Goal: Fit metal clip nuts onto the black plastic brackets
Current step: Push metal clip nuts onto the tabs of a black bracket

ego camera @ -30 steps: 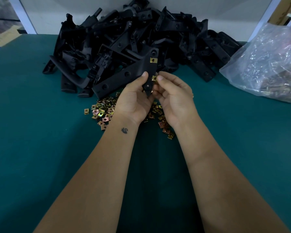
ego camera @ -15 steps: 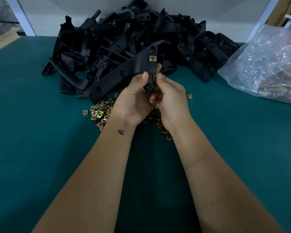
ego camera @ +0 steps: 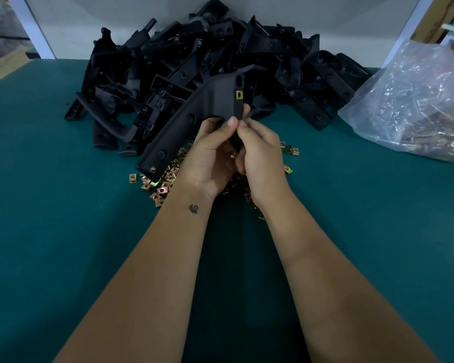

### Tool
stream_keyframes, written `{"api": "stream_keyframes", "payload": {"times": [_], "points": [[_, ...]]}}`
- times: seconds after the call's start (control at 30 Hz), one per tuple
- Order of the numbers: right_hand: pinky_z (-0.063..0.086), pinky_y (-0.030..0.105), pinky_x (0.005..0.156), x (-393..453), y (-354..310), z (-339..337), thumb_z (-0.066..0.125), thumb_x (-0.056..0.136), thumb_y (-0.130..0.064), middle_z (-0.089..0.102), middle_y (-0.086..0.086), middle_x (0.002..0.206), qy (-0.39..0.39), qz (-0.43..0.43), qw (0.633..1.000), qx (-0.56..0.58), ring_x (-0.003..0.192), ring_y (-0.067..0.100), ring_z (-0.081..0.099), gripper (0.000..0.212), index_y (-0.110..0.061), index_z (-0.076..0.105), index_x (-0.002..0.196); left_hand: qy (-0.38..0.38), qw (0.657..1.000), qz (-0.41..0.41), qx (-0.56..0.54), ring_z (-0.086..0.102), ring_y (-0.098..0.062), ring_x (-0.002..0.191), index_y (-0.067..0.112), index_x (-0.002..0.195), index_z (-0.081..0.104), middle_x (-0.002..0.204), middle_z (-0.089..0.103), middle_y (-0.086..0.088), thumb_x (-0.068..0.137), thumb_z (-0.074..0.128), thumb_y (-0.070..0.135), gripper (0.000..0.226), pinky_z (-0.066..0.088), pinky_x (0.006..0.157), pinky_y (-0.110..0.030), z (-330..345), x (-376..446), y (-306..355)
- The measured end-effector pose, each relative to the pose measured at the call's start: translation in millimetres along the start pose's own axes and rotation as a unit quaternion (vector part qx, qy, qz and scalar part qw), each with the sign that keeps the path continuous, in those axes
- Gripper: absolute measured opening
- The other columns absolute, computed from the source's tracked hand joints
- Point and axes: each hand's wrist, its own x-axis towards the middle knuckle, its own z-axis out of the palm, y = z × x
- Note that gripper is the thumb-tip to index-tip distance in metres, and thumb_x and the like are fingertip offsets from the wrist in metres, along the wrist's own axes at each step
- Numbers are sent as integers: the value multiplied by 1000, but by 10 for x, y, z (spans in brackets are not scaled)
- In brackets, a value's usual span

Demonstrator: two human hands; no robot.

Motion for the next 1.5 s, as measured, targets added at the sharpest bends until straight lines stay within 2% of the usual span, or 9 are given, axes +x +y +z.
{"api": "stream_keyframes", "payload": {"times": [0.13, 0.3, 0.4, 0.7, 0.87, 1.1, 1.3, 1.4, 1.5], "points": [[47, 17, 61, 24, 0, 16, 55, 97, -11, 67, -10, 73, 31, -6, 999, -11, 67, 2, 61, 15, -13, 70, 94, 5, 1000, -16, -5, 69, -14, 102, 10, 122, 66, 116, 71, -1, 94, 56, 23, 32, 57, 86, -30, 15, -1, 31], [53, 18, 75, 22, -19, -4, 67, 92, -17, 70, -3, 94, 87, -51, 993, -63, 86, 4, 66, 17, -9, 69, 106, 42, 998, -43, -29, 69, -22, 109, 15, 96, 81, 113, 73, -7, 99, 51, 43, 42, 50, 104, -41, 56, 34, 5], [54, 24, 85, -14, -19, 8, 76, 84, -21, 70, 0, 104, 82, -73, 986, -123, 98, 11, 66, 31, -9, 68, 111, 67, 995, -43, -52, 66, -24, 114, 9, 118, 68, 121, 70, -11, 98, 53, 40, 40, 52, 97, -37, 70, 46, -11], [50, 16, 72, 34, -137, -94, 74, 85, -20, 68, -11, 86, 195, -107, 971, -93, 79, 0, 64, 12, -23, 67, 94, 126, 992, -1, 12, 69, -8, 83, 7, 109, 68, 87, 76, 4, 97, 60, 26, 24, 58, 80, -24, 115, 66, -28], [45, 19, 51, 72, -207, -334, 73, 86, -17, 48, -20, 52, 275, -52, 960, 13, 49, 0, 45, 12, -18, 64, 94, 150, 986, 67, 14, 69, -14, 72, 8, 116, 64, 99, 70, -9, 94, 66, 18, 24, 56, 67, -25, 138, 74, -51], [49, 23, 58, -26, -301, -574, 71, 89, -8, 60, 4, 79, 236, 2, 948, 213, 54, 9, 55, 39, -3, 54, 124, 129, 990, 38, 36, 73, -20, 84, 7, 96, 68, 99, 72, -9, 96, 61, 2, 9, 58, 74, -26, 505, 20, -292], [47, 27, 62, -191, -408, -903, 66, 92, -9, 52, 3, 69, 302, 36, 941, 146, 60, 12, 51, 25, -1, 65, 116, 140, 985, 6, 105, 64, -25, 92, 13, 94, 61, 108, 68, -20, 96, 61, 6, 7, 55, 91, -42, 1189, -201, -784], [53, 32, 73, -361, -542, -1252, 67, 92, -16, 61, 5, 74, 332, 20, 939, 87, 69, 15, 60, 25, -1, 65, 113, 88, 979, -11, 185, 64, -16, 75, 14, 93, 59, 88, 68, -7, 96, 60, 13, 3, 54, 68, -31, 1537, -377, -1034], [51, 26, 69, -606, -695, -1675, 69, 91, -20, 63, -2, 69, 362, -9, 931, 49, 65, 11, 61, 17, -5, 66, 97, -4, 968, -37, 247, 63, -12, 70, 18, 89, 61, 80, 70, 1, 94, 61, 17, 5, 51, 65, -30, 1893, -528, -1276]]}}
